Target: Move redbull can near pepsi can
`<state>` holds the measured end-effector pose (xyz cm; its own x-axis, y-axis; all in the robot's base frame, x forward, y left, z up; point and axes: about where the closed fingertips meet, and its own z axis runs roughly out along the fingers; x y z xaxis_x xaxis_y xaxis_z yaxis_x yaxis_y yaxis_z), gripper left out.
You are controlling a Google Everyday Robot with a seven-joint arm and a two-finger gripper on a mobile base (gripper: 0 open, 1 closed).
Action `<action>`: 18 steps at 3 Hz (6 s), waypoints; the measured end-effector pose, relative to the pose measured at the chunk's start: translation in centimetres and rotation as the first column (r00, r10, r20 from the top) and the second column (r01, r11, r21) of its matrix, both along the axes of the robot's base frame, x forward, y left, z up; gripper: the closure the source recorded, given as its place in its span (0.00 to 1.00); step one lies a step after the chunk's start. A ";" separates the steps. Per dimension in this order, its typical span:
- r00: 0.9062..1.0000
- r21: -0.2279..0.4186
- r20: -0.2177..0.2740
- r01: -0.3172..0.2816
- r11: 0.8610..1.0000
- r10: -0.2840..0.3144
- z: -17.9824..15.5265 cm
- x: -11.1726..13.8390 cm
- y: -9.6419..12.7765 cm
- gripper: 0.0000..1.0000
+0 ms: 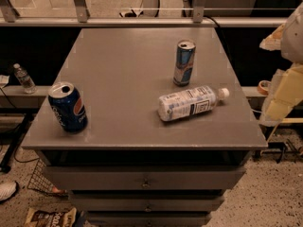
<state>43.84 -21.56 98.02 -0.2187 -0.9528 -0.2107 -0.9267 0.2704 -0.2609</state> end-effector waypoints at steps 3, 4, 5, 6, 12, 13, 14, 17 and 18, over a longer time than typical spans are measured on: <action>0.977 0.234 0.106 0.154 0.960 -0.183 -1.4 9.7 1.4 0.00; 0.946 0.373 0.120 0.239 0.897 -0.302 -1.9 14.5 2.1 0.00; 0.927 0.454 0.103 0.279 0.847 -0.360 -2.0 17.1 3.7 0.00; 0.929 0.466 0.078 0.287 0.837 -0.362 -2.7 18.7 5.6 0.00; 0.979 0.430 0.015 0.176 0.886 -0.202 -3.8 20.9 12.7 0.87; 0.981 0.430 0.015 0.168 0.887 -0.193 -3.9 20.9 12.9 1.00; 0.981 0.431 0.015 0.167 0.887 -0.193 -3.9 20.9 12.9 1.00; 0.918 0.415 0.154 -0.395 0.819 0.364 1.3 10.1 23.9 1.00; 0.831 0.382 0.128 -0.545 0.746 0.542 0.3 6.7 28.1 1.00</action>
Offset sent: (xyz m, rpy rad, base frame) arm 0.1116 -0.0025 -0.0252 0.2845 -0.1285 -0.2322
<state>50.53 6.59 98.29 0.3146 -0.7479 -0.5846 -0.9464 -0.1992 -0.2544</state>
